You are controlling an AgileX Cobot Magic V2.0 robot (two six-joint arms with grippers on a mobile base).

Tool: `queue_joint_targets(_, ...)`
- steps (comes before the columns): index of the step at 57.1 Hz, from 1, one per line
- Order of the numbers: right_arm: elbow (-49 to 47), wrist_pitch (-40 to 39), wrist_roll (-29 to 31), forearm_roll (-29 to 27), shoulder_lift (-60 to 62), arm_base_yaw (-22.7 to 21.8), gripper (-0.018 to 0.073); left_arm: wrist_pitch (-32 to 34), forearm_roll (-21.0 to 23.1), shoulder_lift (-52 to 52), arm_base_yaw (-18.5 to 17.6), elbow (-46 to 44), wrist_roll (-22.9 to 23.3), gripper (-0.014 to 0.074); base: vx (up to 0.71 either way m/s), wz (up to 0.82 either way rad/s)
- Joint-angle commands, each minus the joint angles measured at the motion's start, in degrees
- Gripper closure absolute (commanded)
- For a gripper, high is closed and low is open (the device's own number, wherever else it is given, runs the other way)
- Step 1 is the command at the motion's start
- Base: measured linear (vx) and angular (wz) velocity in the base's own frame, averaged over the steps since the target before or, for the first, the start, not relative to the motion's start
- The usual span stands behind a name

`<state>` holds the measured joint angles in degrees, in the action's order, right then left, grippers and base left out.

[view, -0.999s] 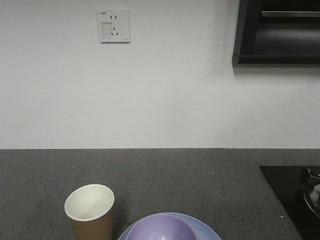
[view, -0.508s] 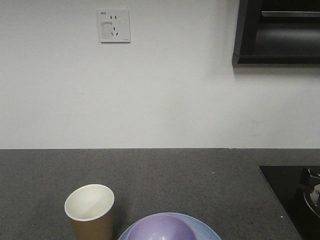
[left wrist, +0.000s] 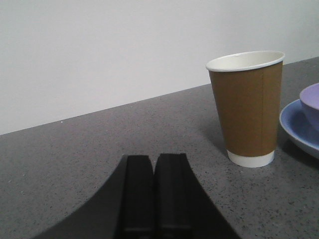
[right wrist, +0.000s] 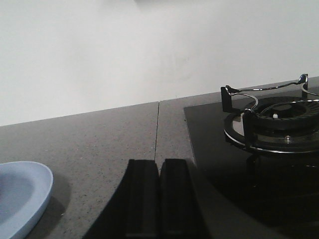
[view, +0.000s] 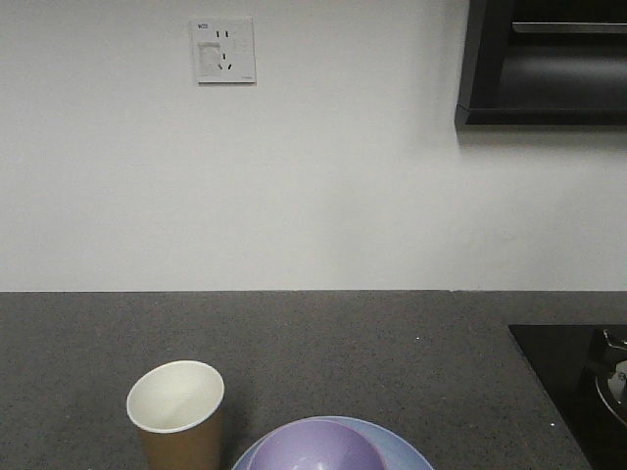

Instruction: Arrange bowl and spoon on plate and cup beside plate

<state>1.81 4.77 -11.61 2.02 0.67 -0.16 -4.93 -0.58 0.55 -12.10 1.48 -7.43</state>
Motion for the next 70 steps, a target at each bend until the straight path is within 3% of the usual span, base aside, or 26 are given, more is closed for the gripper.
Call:
queue_joint_targets(1,0.2,-5.4,-0.1,0.9,0.2,-0.4,0.0568,4.5,0.1,1.0,0.1,-1.4,0.1,0.0602,0.00,0.00)
queue_joint_targets(70,0.2,-5.1,-0.3,0.9,0.2,-0.4,0.0568,4.5,0.1,1.0,0.1,-1.4,0.1,0.0602,0.00,0.00)
